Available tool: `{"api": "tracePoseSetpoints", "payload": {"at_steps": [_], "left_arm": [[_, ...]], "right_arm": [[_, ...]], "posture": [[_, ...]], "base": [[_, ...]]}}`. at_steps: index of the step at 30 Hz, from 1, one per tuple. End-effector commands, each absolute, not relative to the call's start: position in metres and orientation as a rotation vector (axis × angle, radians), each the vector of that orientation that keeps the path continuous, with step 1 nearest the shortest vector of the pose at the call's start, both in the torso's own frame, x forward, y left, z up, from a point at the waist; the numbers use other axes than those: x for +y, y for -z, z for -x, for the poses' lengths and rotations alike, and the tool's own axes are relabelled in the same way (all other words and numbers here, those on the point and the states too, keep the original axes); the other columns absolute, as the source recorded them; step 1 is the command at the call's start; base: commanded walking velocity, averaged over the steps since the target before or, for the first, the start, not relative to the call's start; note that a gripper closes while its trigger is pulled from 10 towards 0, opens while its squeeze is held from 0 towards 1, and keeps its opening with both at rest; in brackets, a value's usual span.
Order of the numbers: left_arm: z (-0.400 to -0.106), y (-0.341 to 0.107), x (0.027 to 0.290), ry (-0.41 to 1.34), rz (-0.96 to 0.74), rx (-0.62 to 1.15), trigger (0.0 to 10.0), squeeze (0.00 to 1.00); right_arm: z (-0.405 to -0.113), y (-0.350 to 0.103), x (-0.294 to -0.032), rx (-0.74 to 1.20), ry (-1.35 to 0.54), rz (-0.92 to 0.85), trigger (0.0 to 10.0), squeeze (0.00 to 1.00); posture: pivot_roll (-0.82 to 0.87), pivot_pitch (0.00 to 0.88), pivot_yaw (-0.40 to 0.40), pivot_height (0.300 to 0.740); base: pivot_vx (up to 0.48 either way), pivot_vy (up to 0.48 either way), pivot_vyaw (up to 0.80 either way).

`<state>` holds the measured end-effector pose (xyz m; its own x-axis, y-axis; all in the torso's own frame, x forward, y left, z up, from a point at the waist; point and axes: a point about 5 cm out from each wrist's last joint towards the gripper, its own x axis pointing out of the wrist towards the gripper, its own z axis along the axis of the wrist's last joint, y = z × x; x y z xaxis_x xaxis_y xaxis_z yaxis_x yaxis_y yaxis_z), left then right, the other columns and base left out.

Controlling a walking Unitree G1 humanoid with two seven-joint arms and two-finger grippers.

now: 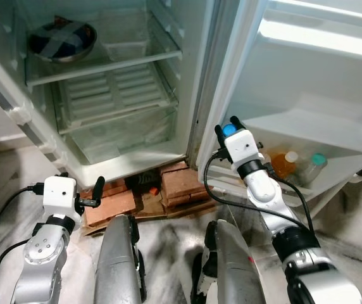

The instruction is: Restocking fridge

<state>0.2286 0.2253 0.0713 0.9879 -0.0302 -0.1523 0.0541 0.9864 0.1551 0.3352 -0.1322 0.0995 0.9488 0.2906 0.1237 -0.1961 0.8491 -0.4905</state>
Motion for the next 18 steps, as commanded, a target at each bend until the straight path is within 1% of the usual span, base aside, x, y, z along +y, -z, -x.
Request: {"api": "tracePoseSetpoints", "payload": {"at_steps": [1,3,7,9,13,18], "left_arm": [[-0.223,-0.075,0.228,0.040,-0.182,0.153,10.0,0.00],[-0.221,-0.077,0.228,0.041,-0.192,0.149,10.0,0.00],[-0.211,-0.081,0.234,0.029,-0.228,0.145,10.0,0.00],[-0.206,-0.081,0.240,0.010,-0.232,0.157,10.0,0.00],[-0.202,-0.082,0.242,0.005,-0.238,0.164,10.0,0.00],[-0.204,-0.084,0.238,0.019,-0.242,0.167,10.0,0.00]], "right_arm": [[-0.337,-0.088,-0.137,-0.124,-0.244,0.524,10.0,0.00],[-0.339,-0.088,-0.138,-0.113,-0.235,0.509,10.0,0.00],[-0.350,-0.093,-0.138,-0.065,-0.196,0.414,10.0,0.00],[-0.352,-0.088,-0.140,0.002,-0.157,0.326,10.0,0.00],[-0.351,-0.079,-0.138,0.070,-0.142,0.273,10.0,0.00],[-0.345,-0.065,-0.138,0.143,-0.126,0.221,10.0,0.00]], "posture": [[0.18,0.266,-0.037,0.597],[0.19,0.269,-0.039,0.597],[0.21,0.295,-0.049,0.597],[0.22,0.304,-0.050,0.597],[0.23,0.316,-0.048,0.597],[0.22,0.317,-0.042,0.597]], "base": [[0.000,0.000,0.00],[0.000,0.000,0.00],[0.000,0.000,0.00],[0.000,0.000,0.00],[0.000,0.000,0.00],[0.000,0.000,0.00]]}}
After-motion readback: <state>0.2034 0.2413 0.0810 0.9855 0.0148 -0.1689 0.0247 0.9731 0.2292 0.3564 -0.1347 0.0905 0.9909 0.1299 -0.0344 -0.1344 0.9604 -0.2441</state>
